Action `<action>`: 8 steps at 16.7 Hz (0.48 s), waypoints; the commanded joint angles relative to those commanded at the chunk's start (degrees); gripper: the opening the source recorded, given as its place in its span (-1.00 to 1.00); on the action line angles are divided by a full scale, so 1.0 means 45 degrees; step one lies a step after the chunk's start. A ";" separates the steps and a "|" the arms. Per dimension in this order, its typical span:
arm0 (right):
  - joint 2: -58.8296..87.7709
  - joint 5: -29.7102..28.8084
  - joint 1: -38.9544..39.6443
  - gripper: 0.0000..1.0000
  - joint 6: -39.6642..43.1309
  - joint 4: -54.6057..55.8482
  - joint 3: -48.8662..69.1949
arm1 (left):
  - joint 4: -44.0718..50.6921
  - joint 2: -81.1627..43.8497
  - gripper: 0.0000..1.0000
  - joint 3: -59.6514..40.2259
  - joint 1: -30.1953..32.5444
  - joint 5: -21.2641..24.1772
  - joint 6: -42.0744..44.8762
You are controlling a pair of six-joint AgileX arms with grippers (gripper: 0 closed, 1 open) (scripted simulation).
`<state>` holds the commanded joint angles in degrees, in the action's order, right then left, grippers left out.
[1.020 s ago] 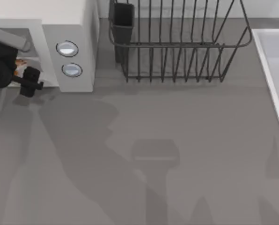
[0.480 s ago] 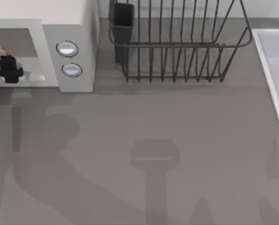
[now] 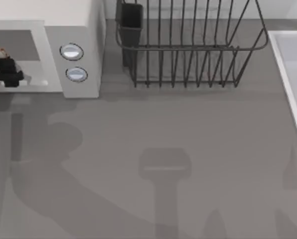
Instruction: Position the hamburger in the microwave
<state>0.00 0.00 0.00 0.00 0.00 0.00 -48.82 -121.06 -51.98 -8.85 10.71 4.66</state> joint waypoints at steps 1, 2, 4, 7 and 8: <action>0.0000 0.0000 0.0000 1.00 0.0000 0.0000 0.0000 | 0.0074 -0.0134 -1.00 -0.0156 0.0031 0.0010 0.0000; 0.0000 0.0000 0.0000 1.00 0.0000 0.0000 0.0000 | 0.0206 -0.0367 -1.00 -0.0445 0.0075 0.0015 -0.0004; 0.0000 0.0000 0.0000 1.00 0.0000 0.0000 0.0000 | 0.0631 -0.1066 -1.00 -0.1438 0.0173 -0.0011 -0.0031; 0.0000 0.0000 0.0000 1.00 0.0000 0.0000 0.0000 | 0.1567 -0.2446 -1.00 -0.3902 0.0302 -0.0153 -0.0109; 0.0000 0.0000 0.0000 1.00 0.0000 0.0000 0.0000 | 0.1938 -0.2930 -1.00 -0.4907 0.0344 -0.0218 -0.0139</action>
<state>0.00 0.00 0.00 0.00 0.00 0.00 -40.10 -134.25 -74.07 -7.30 9.74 4.04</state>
